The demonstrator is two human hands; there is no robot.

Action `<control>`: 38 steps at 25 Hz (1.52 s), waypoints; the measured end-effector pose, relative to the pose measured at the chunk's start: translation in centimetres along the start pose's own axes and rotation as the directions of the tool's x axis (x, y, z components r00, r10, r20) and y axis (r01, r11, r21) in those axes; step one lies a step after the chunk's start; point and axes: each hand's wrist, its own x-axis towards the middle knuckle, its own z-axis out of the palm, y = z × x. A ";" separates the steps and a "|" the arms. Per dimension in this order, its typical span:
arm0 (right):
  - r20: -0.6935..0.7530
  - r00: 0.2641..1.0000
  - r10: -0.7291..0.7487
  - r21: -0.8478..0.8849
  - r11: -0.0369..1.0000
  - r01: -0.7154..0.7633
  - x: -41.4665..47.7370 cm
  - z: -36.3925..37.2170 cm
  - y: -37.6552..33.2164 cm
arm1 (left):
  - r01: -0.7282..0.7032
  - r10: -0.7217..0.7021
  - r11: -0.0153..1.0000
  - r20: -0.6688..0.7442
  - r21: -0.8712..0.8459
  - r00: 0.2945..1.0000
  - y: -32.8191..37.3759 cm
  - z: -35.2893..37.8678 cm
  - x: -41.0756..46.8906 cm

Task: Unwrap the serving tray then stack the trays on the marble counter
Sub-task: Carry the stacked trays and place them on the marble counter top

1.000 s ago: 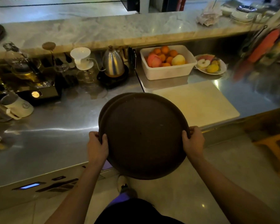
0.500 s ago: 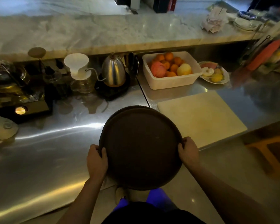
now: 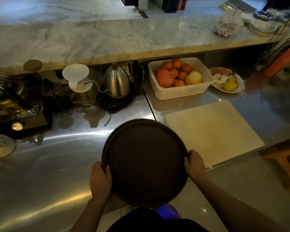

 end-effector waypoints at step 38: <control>0.107 0.992 -0.070 -0.021 0.997 0.073 2.1 0.9 -0.7 | 0.096 -0.094 0.995 -0.048 0.032 0.994 0.1 0.2 0.1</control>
